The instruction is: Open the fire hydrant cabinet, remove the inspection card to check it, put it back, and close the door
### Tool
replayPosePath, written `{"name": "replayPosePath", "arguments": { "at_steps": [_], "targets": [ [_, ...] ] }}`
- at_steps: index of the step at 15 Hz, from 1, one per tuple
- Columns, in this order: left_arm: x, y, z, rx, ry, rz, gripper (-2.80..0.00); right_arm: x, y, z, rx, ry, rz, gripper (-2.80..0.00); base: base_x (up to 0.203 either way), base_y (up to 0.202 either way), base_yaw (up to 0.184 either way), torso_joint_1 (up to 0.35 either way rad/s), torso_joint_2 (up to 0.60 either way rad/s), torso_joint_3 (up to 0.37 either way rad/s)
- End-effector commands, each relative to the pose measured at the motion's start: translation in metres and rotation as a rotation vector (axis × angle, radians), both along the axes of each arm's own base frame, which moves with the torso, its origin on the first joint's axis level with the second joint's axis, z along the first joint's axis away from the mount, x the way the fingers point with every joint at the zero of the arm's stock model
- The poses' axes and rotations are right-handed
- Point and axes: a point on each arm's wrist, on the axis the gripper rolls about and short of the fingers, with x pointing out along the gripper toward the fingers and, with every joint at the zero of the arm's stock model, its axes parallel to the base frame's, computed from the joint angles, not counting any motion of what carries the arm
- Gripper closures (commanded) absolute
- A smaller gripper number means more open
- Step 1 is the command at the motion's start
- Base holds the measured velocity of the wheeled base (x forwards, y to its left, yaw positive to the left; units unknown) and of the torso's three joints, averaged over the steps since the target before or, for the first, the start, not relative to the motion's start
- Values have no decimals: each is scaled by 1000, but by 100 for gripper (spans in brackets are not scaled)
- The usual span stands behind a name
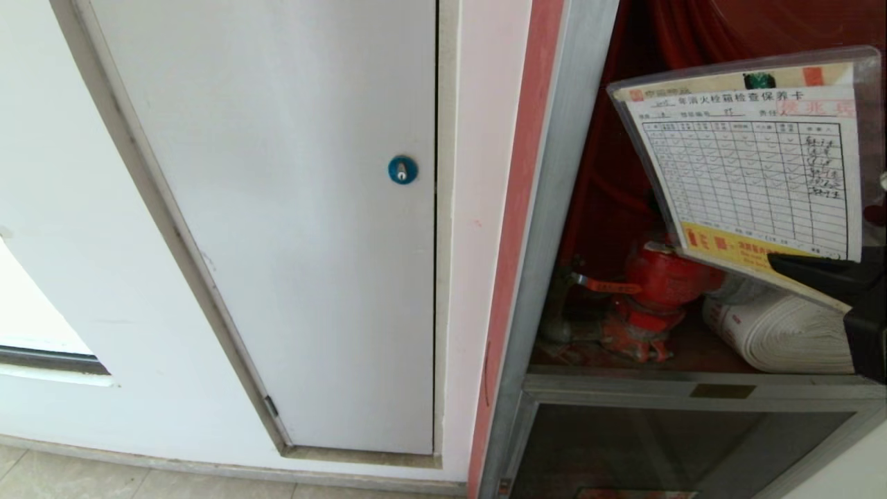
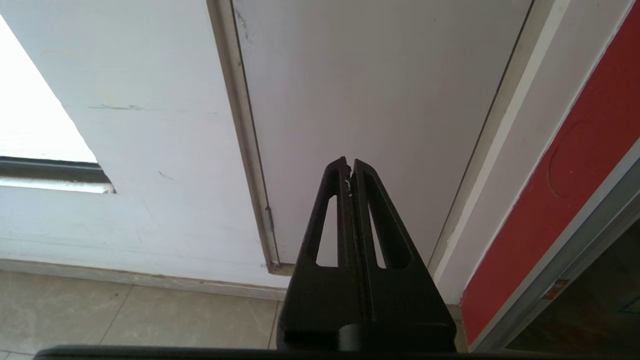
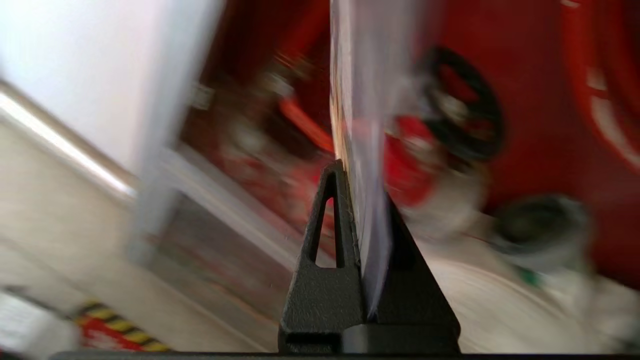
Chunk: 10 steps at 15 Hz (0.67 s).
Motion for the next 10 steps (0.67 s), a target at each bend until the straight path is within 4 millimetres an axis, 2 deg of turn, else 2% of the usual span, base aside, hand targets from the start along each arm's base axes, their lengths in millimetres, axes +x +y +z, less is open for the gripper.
{"name": "replayPosePath", "arguments": {
  "at_steps": [1,7,10],
  "targets": [
    [1,0,-5,-1,18,1,0,5,-6,-1,-45,-1,-47,0,0,0,0,0,0,0],
    [1,0,-5,-1,18,1,0,26,-35,-1,-228,-68,-247,0,0,0,0,0,0,0],
    [1,0,-5,-1,18,1,0,30,-43,0,-309,-73,-287,0,0,0,0,0,0,0]
  ]
}}
